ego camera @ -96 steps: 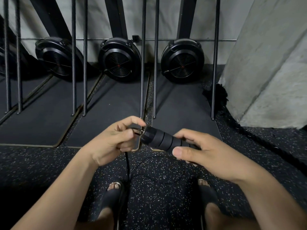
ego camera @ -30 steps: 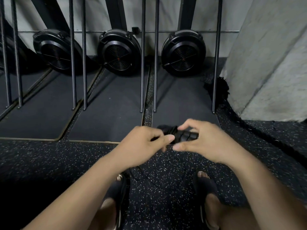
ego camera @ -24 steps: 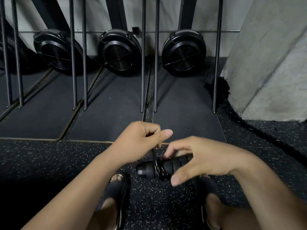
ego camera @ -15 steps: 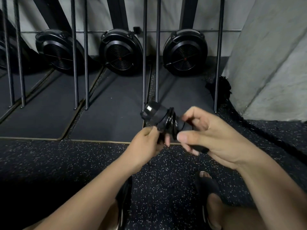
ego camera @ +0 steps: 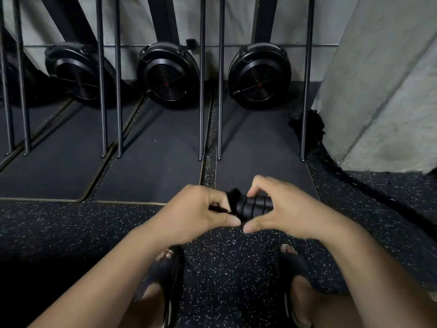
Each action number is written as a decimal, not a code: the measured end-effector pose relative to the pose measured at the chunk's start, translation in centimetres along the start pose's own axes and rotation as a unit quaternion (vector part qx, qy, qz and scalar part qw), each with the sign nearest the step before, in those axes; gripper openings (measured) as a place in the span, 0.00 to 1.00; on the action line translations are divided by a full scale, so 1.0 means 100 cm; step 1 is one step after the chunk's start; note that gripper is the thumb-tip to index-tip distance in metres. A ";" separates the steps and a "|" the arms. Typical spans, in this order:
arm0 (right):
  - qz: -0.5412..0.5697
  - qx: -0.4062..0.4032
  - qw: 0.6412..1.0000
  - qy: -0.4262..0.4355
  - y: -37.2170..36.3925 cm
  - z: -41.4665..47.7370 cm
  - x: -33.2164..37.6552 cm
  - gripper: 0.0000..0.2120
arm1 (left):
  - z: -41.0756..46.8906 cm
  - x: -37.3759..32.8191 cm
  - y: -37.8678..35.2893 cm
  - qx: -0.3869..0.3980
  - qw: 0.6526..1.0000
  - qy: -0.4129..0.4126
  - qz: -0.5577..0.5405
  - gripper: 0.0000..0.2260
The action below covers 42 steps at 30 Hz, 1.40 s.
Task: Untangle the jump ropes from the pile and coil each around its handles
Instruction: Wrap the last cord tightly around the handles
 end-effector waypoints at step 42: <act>0.260 0.007 0.964 0.054 -0.003 -0.007 0.032 0.19 | 0.012 0.011 0.036 -0.083 0.983 0.008 -0.163 0.16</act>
Point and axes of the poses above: each hand's wrist, its own z-axis towards the middle knuckle, its own y-axis out of the back of the hand, x = y × z, the point moved 9 cm from there along z, towards the middle knuckle, and after that the axes turned 13 degrees about -x, right-handed, at the moved point
